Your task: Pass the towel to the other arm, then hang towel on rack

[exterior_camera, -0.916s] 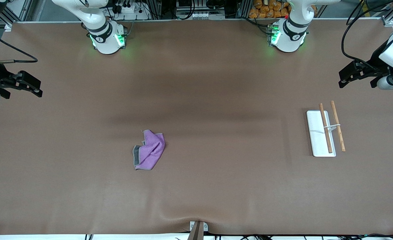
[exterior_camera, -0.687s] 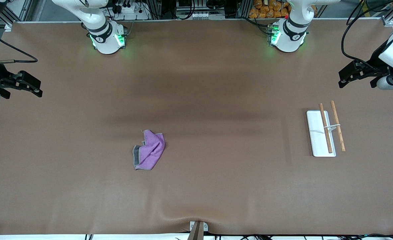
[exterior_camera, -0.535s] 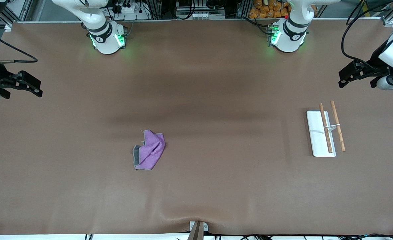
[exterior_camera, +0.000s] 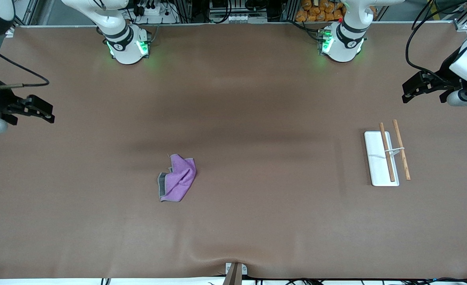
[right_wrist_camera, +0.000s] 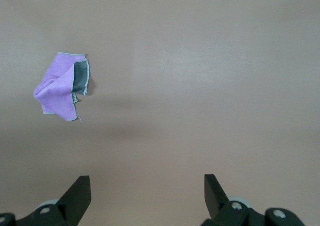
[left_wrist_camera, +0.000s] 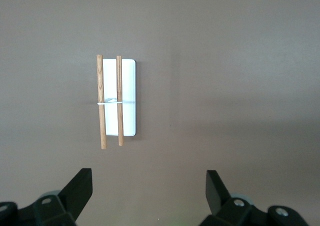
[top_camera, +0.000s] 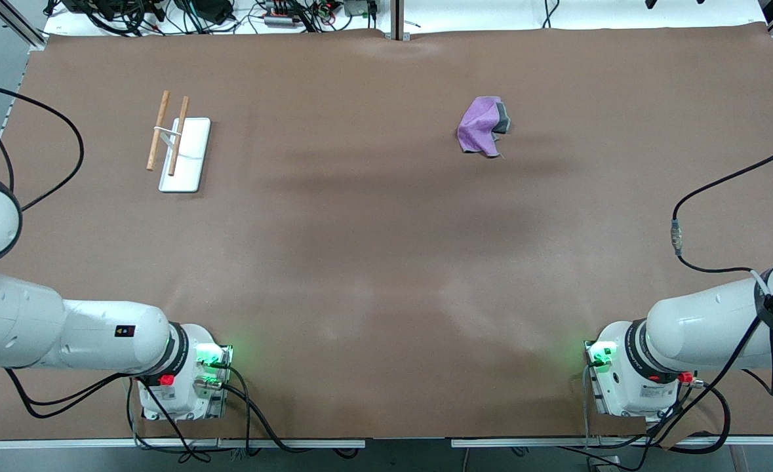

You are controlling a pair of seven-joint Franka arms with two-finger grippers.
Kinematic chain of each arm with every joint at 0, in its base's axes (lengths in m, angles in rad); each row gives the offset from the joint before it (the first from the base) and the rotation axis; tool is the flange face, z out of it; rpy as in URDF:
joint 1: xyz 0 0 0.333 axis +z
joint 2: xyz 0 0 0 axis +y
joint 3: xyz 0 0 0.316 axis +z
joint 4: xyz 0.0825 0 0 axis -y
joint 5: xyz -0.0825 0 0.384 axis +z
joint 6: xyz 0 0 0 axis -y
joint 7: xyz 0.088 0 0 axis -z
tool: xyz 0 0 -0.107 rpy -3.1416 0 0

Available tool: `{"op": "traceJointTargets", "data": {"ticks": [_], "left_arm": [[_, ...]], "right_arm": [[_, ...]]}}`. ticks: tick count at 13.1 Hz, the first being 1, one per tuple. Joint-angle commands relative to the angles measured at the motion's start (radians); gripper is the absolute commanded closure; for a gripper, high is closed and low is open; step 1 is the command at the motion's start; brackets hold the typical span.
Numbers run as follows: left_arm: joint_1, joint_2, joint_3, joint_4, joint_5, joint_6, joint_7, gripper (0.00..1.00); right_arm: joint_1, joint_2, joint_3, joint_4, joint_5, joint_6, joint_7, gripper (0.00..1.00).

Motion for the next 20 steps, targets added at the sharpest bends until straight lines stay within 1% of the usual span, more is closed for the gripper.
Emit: {"op": "traceJointTargets", "data": {"ticks": [1, 2, 5, 7, 10, 12, 15, 16, 17, 18, 20], "left_arm": [[-0.016, -0.002, 0.009, 0.014, 0.022, -0.022, -0.011, 0.0], [-0.018, -0.013, 0.009, 0.004, 0.022, -0.024, -0.012, 0.0], [-0.018, -0.019, 0.009, -0.008, 0.022, -0.024, -0.012, 0.0], [-0.018, -0.019, 0.008, -0.008, 0.022, -0.026, -0.012, 0.0], [-0.016, -0.016, 0.008, -0.01, 0.022, -0.024, -0.012, 0.0], [-0.019, -0.017, 0.008, -0.008, 0.022, -0.024, -0.012, 0.0], [-0.015, -0.01, 0.006, -0.006, 0.02, -0.021, -0.012, 0.0], [-0.012, -0.005, 0.006, -0.005, 0.017, -0.018, -0.011, 0.0], [-0.012, -0.004, 0.005, -0.006, 0.014, -0.015, -0.011, 0.0], [-0.013, -0.004, 0.003, -0.01, 0.014, -0.016, -0.011, 0.0], [-0.015, -0.002, 0.0, -0.01, 0.013, -0.016, -0.011, 0.0]], "right_arm": [[-0.006, 0.068, 0.009, 0.018, -0.019, 0.004, -0.01, 0.0], [-0.003, 0.102, 0.009, 0.02, -0.019, -0.002, -0.005, 0.0], [0.003, 0.117, 0.009, 0.018, -0.023, 0.007, -0.007, 0.0], [0.002, 0.133, 0.009, 0.018, -0.01, 0.018, 0.002, 0.0], [0.0, 0.194, 0.01, 0.018, 0.003, 0.072, 0.01, 0.0], [0.0, 0.215, 0.01, 0.017, 0.033, 0.077, 0.068, 0.0], [0.006, 0.234, 0.012, -0.003, 0.043, 0.075, 0.233, 0.0], [0.011, 0.255, 0.012, -0.005, 0.067, 0.08, 0.293, 0.0], [0.014, 0.277, 0.012, -0.003, 0.11, 0.09, 0.341, 0.0], [0.012, 0.3, 0.012, -0.003, 0.162, 0.112, 0.378, 0.0], [0.012, 0.355, 0.012, -0.003, 0.222, 0.17, 0.422, 0.0]]}}
